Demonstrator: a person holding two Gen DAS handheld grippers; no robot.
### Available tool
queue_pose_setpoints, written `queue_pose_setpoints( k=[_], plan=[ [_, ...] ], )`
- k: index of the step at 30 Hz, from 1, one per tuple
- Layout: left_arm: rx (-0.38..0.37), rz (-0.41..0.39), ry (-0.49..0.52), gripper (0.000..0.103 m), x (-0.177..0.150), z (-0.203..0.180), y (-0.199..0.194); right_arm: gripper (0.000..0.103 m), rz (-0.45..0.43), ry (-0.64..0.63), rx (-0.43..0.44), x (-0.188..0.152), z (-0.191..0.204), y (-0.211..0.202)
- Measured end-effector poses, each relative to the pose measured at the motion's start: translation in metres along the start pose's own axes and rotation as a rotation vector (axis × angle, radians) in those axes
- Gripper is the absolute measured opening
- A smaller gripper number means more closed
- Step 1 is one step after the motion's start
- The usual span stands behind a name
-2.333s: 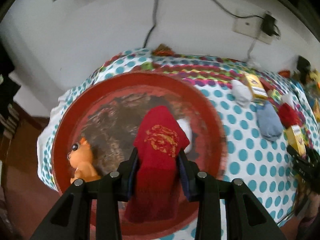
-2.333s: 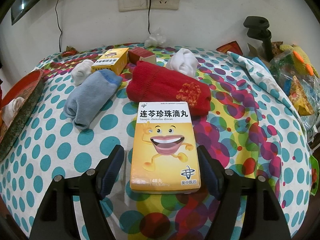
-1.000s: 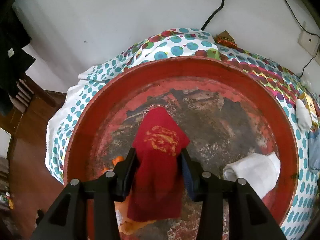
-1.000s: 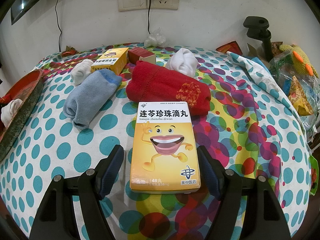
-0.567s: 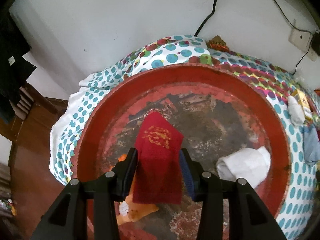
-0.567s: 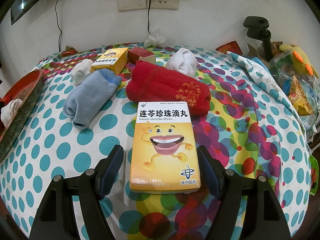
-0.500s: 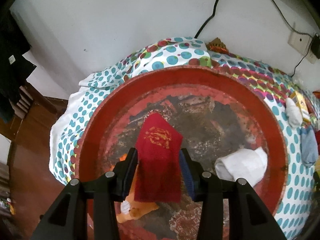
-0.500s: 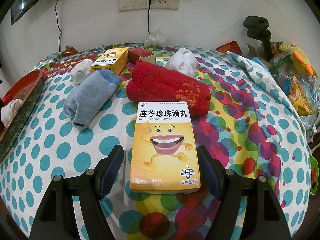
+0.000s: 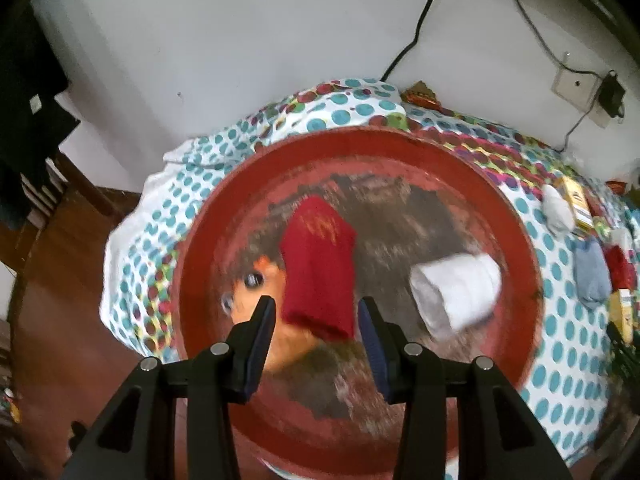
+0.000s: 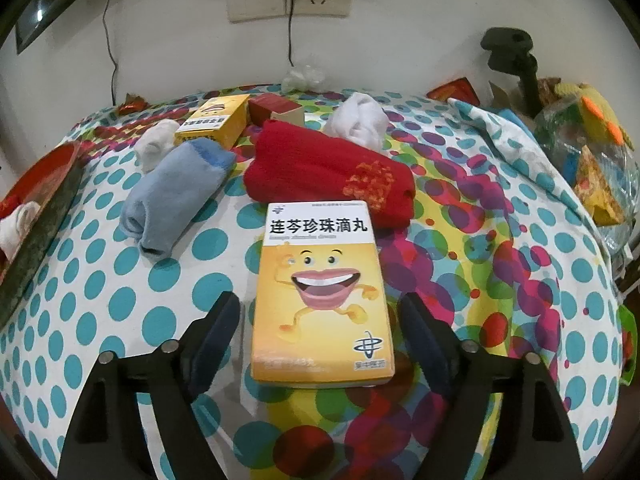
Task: Organize objects
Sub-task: 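Open the left tool and withdraw it from the red sock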
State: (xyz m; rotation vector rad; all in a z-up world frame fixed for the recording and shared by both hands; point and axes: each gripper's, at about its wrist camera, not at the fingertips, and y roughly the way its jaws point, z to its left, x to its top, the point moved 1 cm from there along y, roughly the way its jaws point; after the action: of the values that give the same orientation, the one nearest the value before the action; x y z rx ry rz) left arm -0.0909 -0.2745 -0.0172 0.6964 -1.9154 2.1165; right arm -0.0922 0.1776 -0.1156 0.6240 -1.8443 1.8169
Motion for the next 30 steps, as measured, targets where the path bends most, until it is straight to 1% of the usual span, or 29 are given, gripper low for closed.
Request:
queue_pose_setpoints(
  k=[2,5,9,11,12,13,14,15,19,23,24,26,29,30],
  plan=[
    [0.001,0.007,-0.012,0.044,-0.014,-0.002,-0.005,0.084,0.002,0.004,-0.001,0.000,-0.003,0.000],
    [0.003,-0.002,-0.007,0.044,-0.035,-0.010,-0.014,0.085,0.002,0.003,-0.002,-0.001,-0.006,0.001],
    [0.000,-0.033,0.018,0.044,-0.061,-0.026,-0.027,0.084,0.001,0.003,-0.001,-0.002,-0.008,0.001],
    [-0.009,-0.048,0.030,0.044,-0.070,-0.034,-0.032,0.082,-0.001,0.001,0.003,-0.001,-0.006,0.001],
    [-0.012,-0.055,0.039,0.044,-0.076,-0.038,-0.035,0.077,-0.006,-0.002,0.006,-0.002,-0.006,0.000],
    [-0.011,-0.058,0.041,0.044,-0.079,-0.041,-0.036,0.067,-0.016,-0.007,0.013,-0.003,-0.007,-0.002],
    [-0.012,-0.064,0.049,0.044,-0.084,-0.045,-0.037,0.060,-0.025,-0.014,0.018,-0.003,-0.005,-0.003],
    [-0.012,-0.071,0.056,0.044,-0.089,-0.048,-0.038,0.048,-0.032,-0.023,0.022,-0.002,-0.002,-0.004],
    [-0.009,-0.069,0.078,0.044,-0.104,-0.055,-0.036,0.048,-0.031,-0.028,0.022,-0.002,0.001,-0.003],
    [0.001,-0.091,0.112,0.044,-0.113,-0.057,-0.039,0.048,-0.032,-0.034,0.013,-0.001,0.002,-0.002],
    [0.002,-0.092,0.111,0.044,-0.114,-0.055,-0.039,0.048,-0.032,-0.033,0.011,-0.001,0.004,-0.003],
    [-0.020,-0.094,0.091,0.044,-0.116,-0.050,-0.039,0.048,-0.032,-0.031,0.005,-0.003,0.008,-0.005],
    [-0.025,-0.091,0.077,0.044,-0.118,-0.044,-0.038,0.048,-0.029,-0.036,0.005,-0.006,0.016,-0.010],
    [-0.016,-0.086,0.079,0.044,-0.118,-0.043,-0.037,0.048,-0.030,-0.037,0.015,-0.007,0.020,-0.012]
  ],
)
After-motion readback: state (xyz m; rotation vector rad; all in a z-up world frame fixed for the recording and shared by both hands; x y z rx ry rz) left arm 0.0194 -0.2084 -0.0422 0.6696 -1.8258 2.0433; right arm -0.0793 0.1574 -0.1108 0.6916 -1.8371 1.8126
